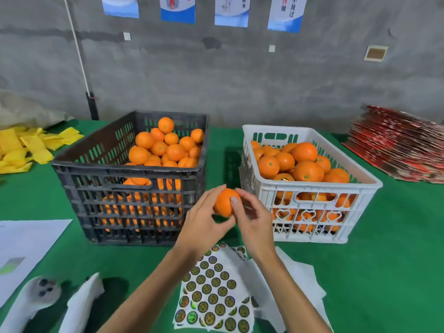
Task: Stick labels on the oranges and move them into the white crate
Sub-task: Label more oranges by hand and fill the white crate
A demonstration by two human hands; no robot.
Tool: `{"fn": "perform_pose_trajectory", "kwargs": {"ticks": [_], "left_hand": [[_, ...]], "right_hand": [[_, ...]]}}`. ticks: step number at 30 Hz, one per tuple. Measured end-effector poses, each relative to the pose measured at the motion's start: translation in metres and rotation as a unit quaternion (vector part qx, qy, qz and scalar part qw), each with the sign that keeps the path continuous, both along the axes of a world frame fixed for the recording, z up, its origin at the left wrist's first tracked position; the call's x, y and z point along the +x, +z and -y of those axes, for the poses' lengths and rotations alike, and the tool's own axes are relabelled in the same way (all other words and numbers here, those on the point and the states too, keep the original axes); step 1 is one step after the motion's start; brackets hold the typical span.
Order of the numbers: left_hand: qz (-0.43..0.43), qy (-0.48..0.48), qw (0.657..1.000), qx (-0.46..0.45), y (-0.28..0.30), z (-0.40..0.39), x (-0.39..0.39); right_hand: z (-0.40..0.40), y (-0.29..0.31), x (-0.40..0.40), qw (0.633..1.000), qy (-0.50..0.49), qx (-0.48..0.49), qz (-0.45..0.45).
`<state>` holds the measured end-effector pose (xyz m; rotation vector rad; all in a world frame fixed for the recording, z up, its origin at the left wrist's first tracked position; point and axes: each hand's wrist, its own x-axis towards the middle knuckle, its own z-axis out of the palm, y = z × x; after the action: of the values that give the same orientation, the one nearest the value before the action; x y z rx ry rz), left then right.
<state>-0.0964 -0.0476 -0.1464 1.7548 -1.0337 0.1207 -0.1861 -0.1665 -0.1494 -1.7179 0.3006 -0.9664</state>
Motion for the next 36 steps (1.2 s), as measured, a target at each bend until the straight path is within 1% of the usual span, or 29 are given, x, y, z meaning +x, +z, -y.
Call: {"fn": "perform_pose_trajectory", "kwargs": {"ticks": [2,3,5,7,9,10,11,13,15,17,21,22,25,26,27,29,30,33,36], "left_hand": [[-0.044,0.02,0.999,0.009,-0.027,-0.009,-0.005],[-0.062,0.03,0.998,0.015,-0.039,-0.014,-0.007],[-0.078,0.052,0.995,0.035,-0.063,-0.025,-0.008],[-0.091,0.075,0.992,0.052,-0.08,-0.034,-0.008],[-0.123,0.091,0.987,0.058,-0.092,-0.039,-0.008],[-0.142,0.093,0.984,0.059,-0.097,-0.041,-0.008],[-0.158,0.093,0.981,0.06,-0.101,-0.041,-0.009],[-0.171,0.09,0.979,0.064,-0.109,-0.042,-0.011],[-0.174,0.085,0.979,0.062,-0.114,-0.041,-0.011],[-0.181,0.075,0.979,0.057,-0.118,-0.042,-0.01],[-0.183,0.067,0.979,0.059,-0.124,-0.043,-0.01],[-0.181,0.065,0.979,0.059,-0.124,-0.043,-0.009],[-0.17,0.053,0.982,0.067,-0.124,-0.042,-0.009],[-0.167,0.05,0.982,0.07,-0.124,-0.042,-0.008],[-0.167,0.045,0.982,0.071,-0.123,-0.042,-0.008],[-0.165,0.035,0.983,0.071,-0.123,-0.042,-0.008],[-0.162,0.031,0.984,0.072,-0.122,-0.041,-0.009],[-0.16,0.03,0.984,0.074,-0.121,-0.041,-0.009],[-0.166,0.035,0.983,0.073,-0.119,-0.042,-0.009]], "right_hand": [[0.002,-0.03,0.0,0.999,-0.005,-0.005,-0.047],[0.004,-0.044,-0.001,0.996,-0.005,-0.027,-0.082],[0.004,-0.068,-0.005,0.979,0.017,-0.109,-0.173],[0.003,-0.089,-0.01,0.941,0.061,-0.218,-0.253],[0.001,-0.104,-0.013,0.889,0.091,-0.321,-0.314],[0.0,-0.11,-0.016,0.871,0.088,-0.347,-0.337],[-0.001,-0.114,-0.018,0.863,0.073,-0.36,-0.347],[0.0,-0.117,-0.022,0.866,0.04,-0.364,-0.34],[0.007,-0.116,-0.022,0.865,0.035,-0.369,-0.337],[0.016,-0.115,-0.018,0.862,0.058,-0.377,-0.335],[0.029,-0.113,-0.009,0.886,0.091,-0.354,-0.286],[0.031,-0.113,-0.008,0.883,0.095,-0.366,-0.277],[0.037,-0.112,-0.004,0.859,0.1,-0.435,-0.25],[0.037,-0.113,-0.002,0.862,0.1,-0.435,-0.241],[0.035,-0.112,-0.001,0.875,0.098,-0.411,-0.237],[0.03,-0.11,0.002,0.91,0.096,-0.324,-0.239],[0.028,-0.109,0.002,0.918,0.097,-0.301,-0.239],[0.027,-0.105,0.004,0.896,0.106,-0.344,-0.26],[0.03,-0.102,0.002,0.877,0.136,-0.34,-0.312]]}}
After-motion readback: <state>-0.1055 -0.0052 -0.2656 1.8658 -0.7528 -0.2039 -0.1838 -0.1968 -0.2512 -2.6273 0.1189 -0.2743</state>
